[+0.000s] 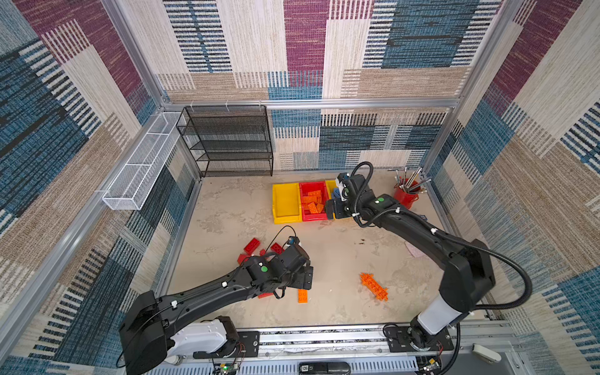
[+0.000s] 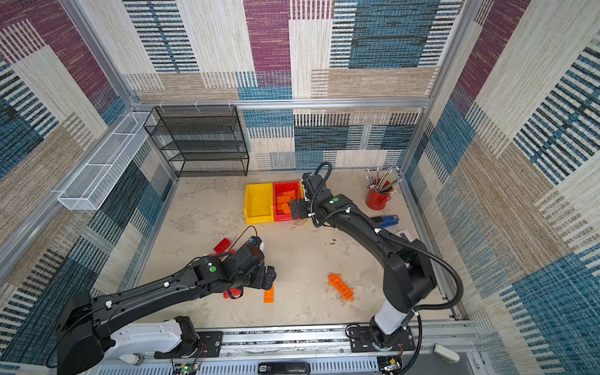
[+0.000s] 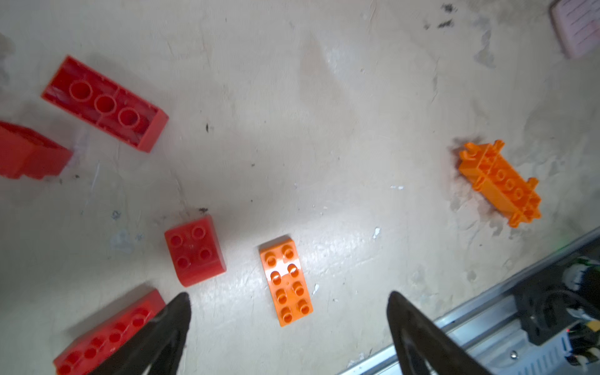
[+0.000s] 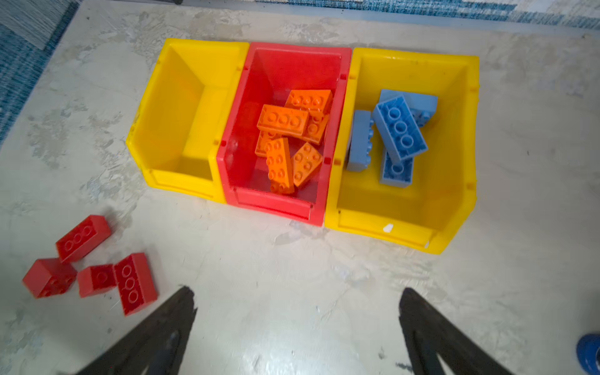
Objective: Sort the legos into containers by color
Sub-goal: 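Grasp an orange 2x4 brick with the left gripper while the right arm draws back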
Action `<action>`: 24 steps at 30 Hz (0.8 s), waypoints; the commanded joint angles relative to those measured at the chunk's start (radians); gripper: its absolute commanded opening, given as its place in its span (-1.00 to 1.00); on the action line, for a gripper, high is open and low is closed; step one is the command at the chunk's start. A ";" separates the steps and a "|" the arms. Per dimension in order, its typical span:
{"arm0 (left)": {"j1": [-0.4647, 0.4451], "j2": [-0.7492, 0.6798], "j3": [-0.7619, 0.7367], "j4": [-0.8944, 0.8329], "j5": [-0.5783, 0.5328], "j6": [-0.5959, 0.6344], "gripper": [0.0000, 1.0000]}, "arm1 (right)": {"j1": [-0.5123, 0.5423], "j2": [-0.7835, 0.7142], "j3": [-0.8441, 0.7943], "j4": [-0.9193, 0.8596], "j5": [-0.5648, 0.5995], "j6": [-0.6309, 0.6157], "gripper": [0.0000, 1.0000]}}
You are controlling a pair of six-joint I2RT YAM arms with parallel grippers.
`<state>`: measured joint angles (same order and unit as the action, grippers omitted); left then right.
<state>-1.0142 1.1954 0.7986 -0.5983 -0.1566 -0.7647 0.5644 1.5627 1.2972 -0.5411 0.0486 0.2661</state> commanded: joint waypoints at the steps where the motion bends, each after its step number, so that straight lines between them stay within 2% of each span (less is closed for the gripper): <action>1: -0.051 0.013 -0.033 0.002 -0.054 -0.104 0.86 | 0.015 -0.137 -0.137 0.063 -0.015 0.063 0.99; 6: -0.098 0.080 -0.062 0.050 -0.040 -0.135 0.80 | 0.025 -0.313 -0.297 0.055 -0.020 0.108 0.99; 14: -0.102 0.187 -0.094 0.139 0.011 -0.163 0.58 | 0.029 -0.437 -0.338 0.036 -0.027 0.127 0.99; 22: -0.101 0.312 -0.049 0.144 0.037 -0.156 0.13 | 0.029 -0.440 -0.378 0.056 -0.049 0.122 0.99; 24: -0.101 0.325 -0.040 0.133 0.039 -0.157 -0.08 | 0.028 -0.449 -0.383 0.056 -0.041 0.122 0.99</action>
<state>-1.1149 1.4986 0.7532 -0.4587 -0.1547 -0.9131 0.5934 1.1252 0.9184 -0.5144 0.0078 0.3805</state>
